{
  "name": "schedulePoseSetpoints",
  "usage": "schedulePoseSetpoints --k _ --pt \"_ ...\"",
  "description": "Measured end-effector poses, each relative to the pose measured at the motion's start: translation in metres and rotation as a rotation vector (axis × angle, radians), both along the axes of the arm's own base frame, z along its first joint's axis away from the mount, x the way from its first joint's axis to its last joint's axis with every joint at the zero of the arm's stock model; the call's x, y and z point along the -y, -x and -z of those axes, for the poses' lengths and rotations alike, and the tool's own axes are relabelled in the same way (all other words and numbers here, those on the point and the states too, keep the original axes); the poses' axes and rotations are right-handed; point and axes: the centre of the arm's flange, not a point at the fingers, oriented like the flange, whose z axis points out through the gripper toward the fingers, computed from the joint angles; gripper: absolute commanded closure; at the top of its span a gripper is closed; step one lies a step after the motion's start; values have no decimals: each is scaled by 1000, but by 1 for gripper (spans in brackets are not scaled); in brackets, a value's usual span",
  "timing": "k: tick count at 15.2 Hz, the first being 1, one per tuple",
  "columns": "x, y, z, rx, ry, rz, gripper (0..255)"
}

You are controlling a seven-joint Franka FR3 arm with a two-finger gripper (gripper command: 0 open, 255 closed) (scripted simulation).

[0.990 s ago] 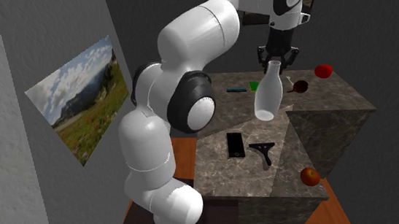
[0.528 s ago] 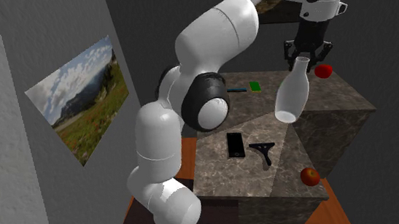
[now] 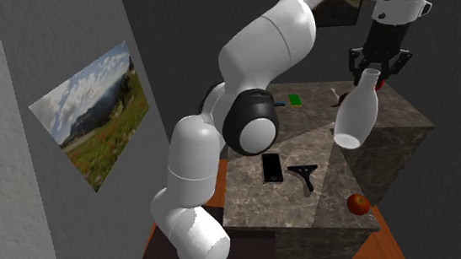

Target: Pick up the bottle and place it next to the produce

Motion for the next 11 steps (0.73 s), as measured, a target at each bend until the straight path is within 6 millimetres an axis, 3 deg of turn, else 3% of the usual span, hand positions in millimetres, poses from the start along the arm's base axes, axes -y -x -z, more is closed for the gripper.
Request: schedulePoseSetpoints --k 11 --pt "-1 -1 58 0 0 0 255"
